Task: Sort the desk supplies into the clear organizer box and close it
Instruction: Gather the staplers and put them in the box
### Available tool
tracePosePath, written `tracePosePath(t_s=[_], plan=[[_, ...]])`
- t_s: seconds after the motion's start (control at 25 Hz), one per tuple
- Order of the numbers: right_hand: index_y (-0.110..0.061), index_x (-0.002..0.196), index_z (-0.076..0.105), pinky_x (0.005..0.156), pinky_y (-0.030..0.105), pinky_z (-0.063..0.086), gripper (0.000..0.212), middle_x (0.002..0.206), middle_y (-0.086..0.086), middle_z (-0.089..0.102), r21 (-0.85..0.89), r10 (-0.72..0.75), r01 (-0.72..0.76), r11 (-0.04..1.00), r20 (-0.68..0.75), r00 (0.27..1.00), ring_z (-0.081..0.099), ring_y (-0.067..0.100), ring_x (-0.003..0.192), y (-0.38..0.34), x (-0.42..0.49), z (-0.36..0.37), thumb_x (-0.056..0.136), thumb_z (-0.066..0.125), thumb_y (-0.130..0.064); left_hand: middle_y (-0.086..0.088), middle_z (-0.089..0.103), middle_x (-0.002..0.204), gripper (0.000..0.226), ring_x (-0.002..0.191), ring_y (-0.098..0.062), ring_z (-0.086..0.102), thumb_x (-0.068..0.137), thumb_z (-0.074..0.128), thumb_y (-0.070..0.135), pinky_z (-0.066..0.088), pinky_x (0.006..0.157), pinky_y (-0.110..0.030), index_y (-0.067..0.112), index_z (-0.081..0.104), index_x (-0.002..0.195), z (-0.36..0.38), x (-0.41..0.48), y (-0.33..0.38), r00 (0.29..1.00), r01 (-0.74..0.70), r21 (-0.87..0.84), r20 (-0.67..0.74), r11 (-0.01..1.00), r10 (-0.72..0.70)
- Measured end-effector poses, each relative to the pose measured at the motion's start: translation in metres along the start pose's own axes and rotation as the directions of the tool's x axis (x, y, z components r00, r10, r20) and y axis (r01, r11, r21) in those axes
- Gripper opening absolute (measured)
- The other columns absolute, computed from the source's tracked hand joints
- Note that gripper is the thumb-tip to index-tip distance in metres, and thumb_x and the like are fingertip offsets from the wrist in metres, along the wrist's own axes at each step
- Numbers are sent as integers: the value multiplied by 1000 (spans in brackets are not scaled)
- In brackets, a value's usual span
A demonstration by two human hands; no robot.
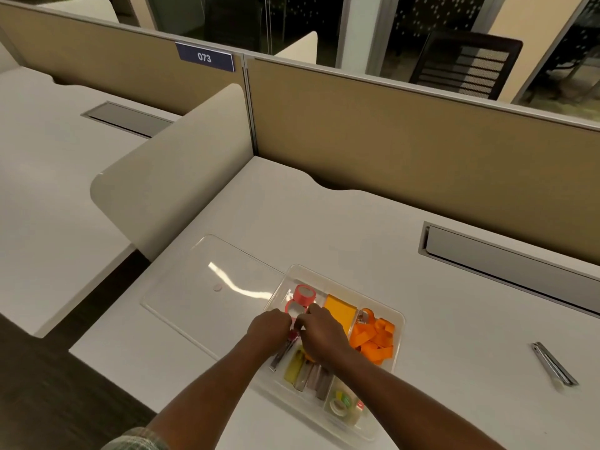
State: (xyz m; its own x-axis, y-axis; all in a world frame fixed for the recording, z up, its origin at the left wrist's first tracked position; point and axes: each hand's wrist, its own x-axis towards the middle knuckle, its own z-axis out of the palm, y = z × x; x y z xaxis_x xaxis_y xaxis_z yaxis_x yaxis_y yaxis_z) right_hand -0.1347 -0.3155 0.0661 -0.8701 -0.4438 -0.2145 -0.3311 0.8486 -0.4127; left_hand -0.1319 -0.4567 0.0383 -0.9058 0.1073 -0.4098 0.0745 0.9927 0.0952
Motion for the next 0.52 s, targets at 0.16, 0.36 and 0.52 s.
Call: tracePosePath(t_s=[0.16, 0.36, 0.52], plan=[[-20, 119, 65, 78, 29, 41, 23, 122, 5, 55, 30, -21, 22, 999, -40, 999, 51, 23, 110, 13, -7, -7, 97, 57, -22, -10, 69, 102, 26, 89, -23, 67, 96, 55, 29, 44, 73, -25, 7, 64, 104, 10, 4, 1, 999, -1, -37, -53, 999, -1], [-25, 116, 63, 75, 28, 42, 23, 119, 0, 54, 90, -9, 17, 996, -93, 996, 53, 19, 108, 35, -25, -21, 96, 57, -34, -4, 69, 104, 25, 91, -19, 67, 94, 57, 34, 48, 78, -25, 14, 65, 107, 16, 1, 9, 990, 51, -107, -127, 993, -65], [-27, 113, 64, 78, 31, 46, 22, 116, -3, 55, 122, 9, 4, 992, -110, 994, 54, 18, 106, 58, -47, -31, 95, 56, -37, -1, 70, 96, 24, 85, -16, 66, 94, 53, 37, 46, 73, -23, 17, 67, 96, 15, -4, 20, 980, 141, -177, -113, 974, -162]])
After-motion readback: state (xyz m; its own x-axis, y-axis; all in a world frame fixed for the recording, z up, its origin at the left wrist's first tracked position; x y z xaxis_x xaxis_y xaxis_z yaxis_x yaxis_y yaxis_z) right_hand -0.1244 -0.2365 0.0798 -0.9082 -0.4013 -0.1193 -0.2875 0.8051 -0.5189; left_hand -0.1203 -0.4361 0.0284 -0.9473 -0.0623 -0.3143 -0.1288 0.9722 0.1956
